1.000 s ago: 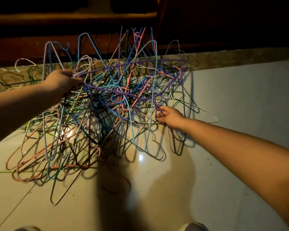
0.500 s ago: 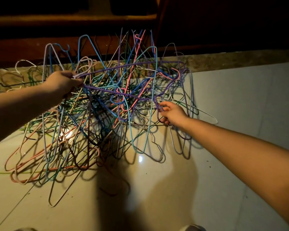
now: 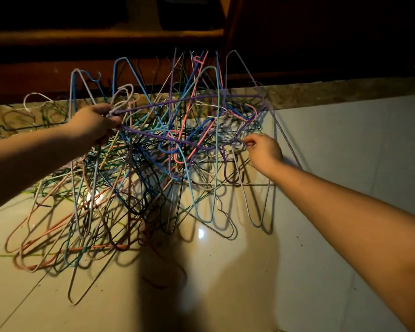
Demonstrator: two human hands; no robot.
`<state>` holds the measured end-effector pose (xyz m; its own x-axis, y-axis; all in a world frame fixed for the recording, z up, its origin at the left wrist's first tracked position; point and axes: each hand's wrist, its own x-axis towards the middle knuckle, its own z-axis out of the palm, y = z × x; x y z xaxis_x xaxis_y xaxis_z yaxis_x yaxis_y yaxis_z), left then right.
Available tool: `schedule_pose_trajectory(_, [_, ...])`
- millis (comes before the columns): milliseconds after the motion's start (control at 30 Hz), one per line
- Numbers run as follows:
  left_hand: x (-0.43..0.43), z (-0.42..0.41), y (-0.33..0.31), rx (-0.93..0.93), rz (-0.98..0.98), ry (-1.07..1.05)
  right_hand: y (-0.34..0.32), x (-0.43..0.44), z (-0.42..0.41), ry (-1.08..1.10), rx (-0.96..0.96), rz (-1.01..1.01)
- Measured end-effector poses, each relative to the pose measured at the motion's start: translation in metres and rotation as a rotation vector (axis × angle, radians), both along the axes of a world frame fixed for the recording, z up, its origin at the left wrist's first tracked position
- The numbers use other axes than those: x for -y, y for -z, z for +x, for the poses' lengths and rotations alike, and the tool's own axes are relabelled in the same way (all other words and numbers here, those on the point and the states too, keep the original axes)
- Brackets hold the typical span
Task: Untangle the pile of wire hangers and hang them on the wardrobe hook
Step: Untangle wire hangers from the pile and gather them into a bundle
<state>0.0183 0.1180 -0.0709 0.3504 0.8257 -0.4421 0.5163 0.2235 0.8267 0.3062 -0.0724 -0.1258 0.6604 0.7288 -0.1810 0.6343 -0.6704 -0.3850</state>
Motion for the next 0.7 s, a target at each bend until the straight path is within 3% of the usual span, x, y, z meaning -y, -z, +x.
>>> schedule_pose_trajectory(133, [-0.006, -0.006, -0.001, 0.004, -0.009, -0.002, -0.009, 0.006, 0.010, -0.016, 0.172, -0.076])
schedule_pose_trajectory(267, [-0.007, -0.009, -0.005, 0.015, -0.001, -0.008, -0.020, 0.010, -0.027, -0.315, 0.131, -0.003])
schedule_pose_trajectory(333, [-0.006, -0.008, -0.008, 0.023, 0.014, -0.030, -0.016, 0.016, -0.047, -0.451, 0.110, -0.089])
schedule_pose_trajectory(467, [-0.004, -0.007, -0.011, 0.042, 0.056, -0.052, 0.000, 0.028, -0.053, -0.592, 0.223, -0.453])
schedule_pose_trajectory(700, [-0.001, -0.009, -0.010, 0.027, 0.063, -0.067, 0.004, 0.037, -0.051, -0.698, 0.293, -0.481])
